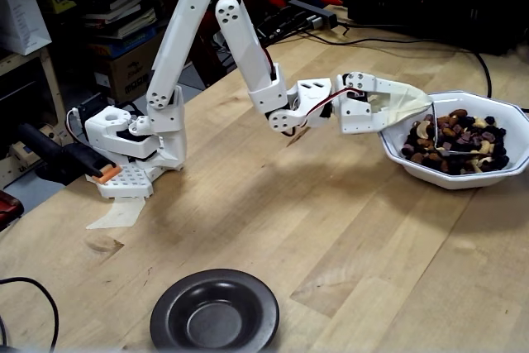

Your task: Use spoon to transfer food from the white bowl to brown plate

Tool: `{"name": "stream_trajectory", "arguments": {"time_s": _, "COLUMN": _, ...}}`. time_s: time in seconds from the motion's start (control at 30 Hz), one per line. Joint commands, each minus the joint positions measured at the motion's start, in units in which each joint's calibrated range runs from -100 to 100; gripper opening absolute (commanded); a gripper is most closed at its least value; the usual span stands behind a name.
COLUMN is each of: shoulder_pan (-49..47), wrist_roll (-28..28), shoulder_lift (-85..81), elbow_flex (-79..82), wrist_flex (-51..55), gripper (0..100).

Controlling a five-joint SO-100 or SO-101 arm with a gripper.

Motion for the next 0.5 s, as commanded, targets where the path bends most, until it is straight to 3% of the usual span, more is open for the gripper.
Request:
{"name": "stream_trajectory", "arguments": {"time_s": 0.0, "shoulder_pan": -1.4, "wrist_roll": -1.2, "shoulder_lift": -0.5, "elbow_flex": -1.3, "wrist_flex": 0.0, "gripper": 4}}
{"name": "stream_trajectory", "arguments": {"time_s": 0.47, "shoulder_pan": -0.6, "wrist_roll": -1.7, "shoulder_lift": -1.6, "elbow_flex": -1.9, "wrist_flex": -0.5, "gripper": 4}}
